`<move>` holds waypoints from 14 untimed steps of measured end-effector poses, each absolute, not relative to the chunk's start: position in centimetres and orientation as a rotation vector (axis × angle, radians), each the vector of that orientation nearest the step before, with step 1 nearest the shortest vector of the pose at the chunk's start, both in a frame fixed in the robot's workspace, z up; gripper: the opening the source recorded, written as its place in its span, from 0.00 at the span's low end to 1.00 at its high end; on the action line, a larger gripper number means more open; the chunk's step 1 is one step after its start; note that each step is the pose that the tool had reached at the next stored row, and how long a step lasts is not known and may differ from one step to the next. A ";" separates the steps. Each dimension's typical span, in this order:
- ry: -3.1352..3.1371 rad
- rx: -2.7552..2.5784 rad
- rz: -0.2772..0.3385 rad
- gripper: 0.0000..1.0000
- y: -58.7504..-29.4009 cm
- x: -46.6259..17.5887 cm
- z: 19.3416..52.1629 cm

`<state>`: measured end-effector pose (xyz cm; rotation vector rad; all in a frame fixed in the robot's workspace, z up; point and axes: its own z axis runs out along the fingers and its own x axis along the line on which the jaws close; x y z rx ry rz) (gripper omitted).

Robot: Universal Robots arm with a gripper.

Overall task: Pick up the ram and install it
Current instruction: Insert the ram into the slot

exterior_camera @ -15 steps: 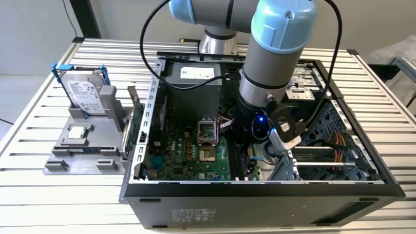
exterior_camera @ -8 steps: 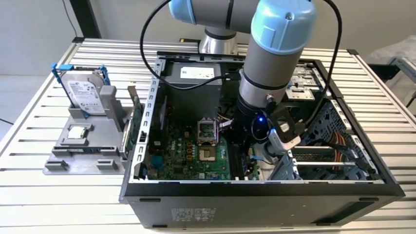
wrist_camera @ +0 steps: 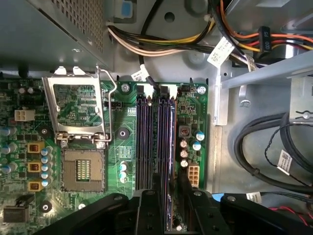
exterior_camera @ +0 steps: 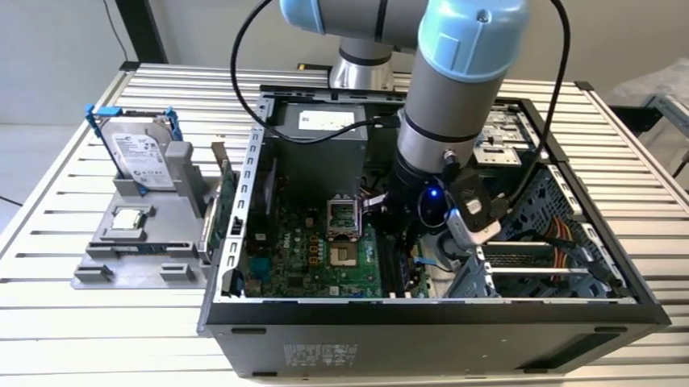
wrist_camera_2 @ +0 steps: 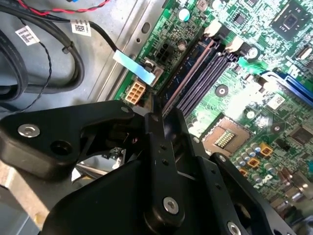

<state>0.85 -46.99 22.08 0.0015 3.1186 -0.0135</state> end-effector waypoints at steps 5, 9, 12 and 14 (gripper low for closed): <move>3.120 0.001 -0.011 1.00 -47.0 0.9 22.9; 3.120 0.002 -0.010 1.00 -47.0 0.9 23.9; 3.120 0.002 -0.007 1.00 -47.0 0.9 24.2; 3.120 0.002 -0.007 1.00 -47.0 0.9 24.2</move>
